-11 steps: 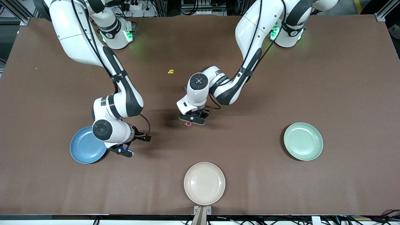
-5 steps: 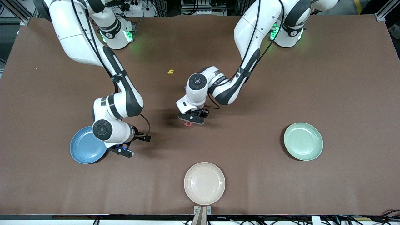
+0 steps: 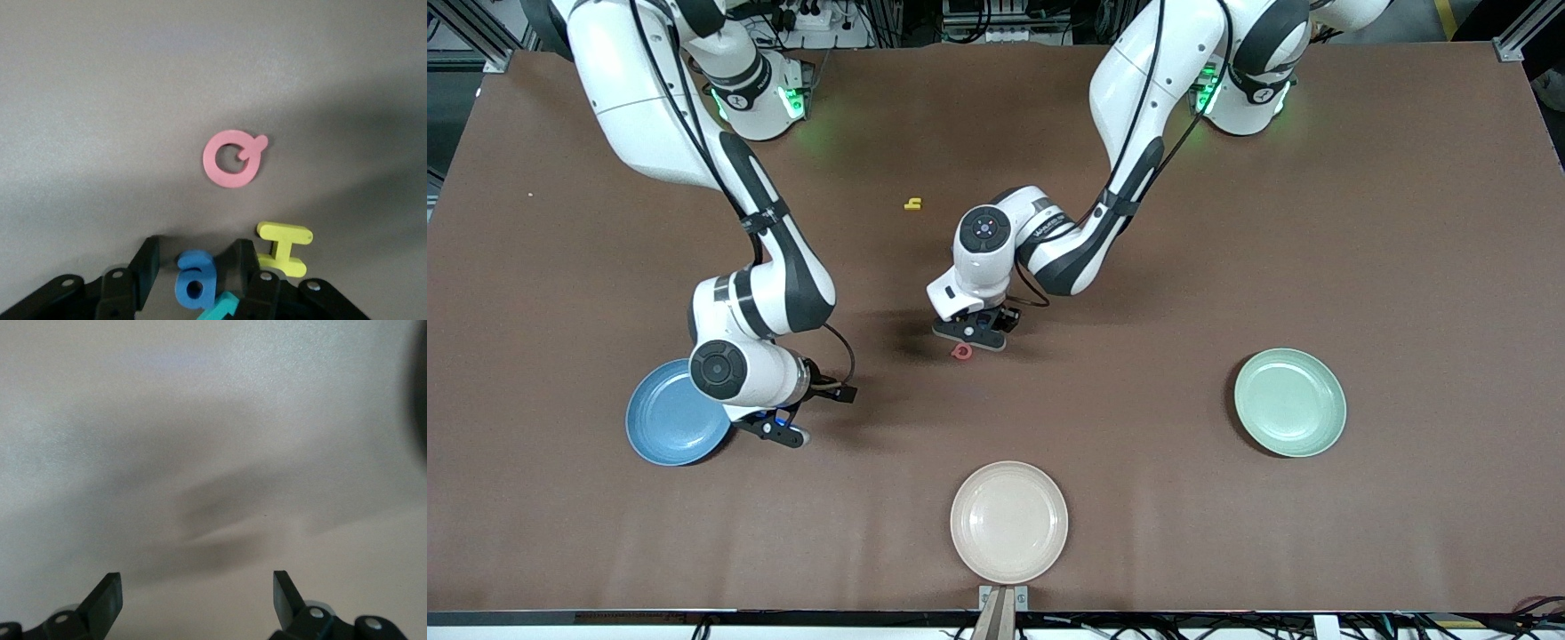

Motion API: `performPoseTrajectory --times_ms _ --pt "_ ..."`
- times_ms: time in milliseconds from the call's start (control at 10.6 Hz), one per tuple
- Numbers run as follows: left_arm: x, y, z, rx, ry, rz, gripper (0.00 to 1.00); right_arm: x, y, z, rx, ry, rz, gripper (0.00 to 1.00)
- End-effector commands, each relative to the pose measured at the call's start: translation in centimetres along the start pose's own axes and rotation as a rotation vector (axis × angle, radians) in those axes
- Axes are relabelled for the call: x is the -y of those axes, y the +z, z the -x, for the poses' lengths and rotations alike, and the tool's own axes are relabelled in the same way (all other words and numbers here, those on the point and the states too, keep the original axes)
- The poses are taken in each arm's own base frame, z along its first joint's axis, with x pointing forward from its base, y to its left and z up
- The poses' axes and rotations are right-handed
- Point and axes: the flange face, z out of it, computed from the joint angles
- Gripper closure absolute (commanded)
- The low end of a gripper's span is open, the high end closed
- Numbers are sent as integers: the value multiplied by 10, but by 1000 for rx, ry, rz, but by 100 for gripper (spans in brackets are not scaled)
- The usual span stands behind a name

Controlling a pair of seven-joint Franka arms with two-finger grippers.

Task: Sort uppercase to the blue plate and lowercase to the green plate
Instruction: 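Lower the left gripper onto the blue letter a and close it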

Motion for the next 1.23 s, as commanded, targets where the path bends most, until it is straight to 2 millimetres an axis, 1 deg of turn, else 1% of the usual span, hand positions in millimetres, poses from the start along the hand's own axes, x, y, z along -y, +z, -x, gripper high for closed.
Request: performPoseTrajectory --times_ms 0,188,283,377,471,942,1131 --pt "-1 -1 6 7 2 -39 52 1 -1 1 2 -5 -17 0" --pt "2 2 7 15 5 -46 52 1 -1 1 3 -5 -16 0" --pt "3 2 8 18 7 -48 55 1 -1 1 3 -5 -16 0" --pt "2 3 9 19 10 -49 60 0 -1 0 5 -4 -16 0" --pt "2 3 9 19 10 -49 62 0 -1 1 5 -2 -16 0" --pt "3 4 9 21 9 -49 64 2 -3 0 -2 -6 -19 0" --pt "3 5 9 23 9 -49 70 3 -3 0 -5 -4 -22 0"
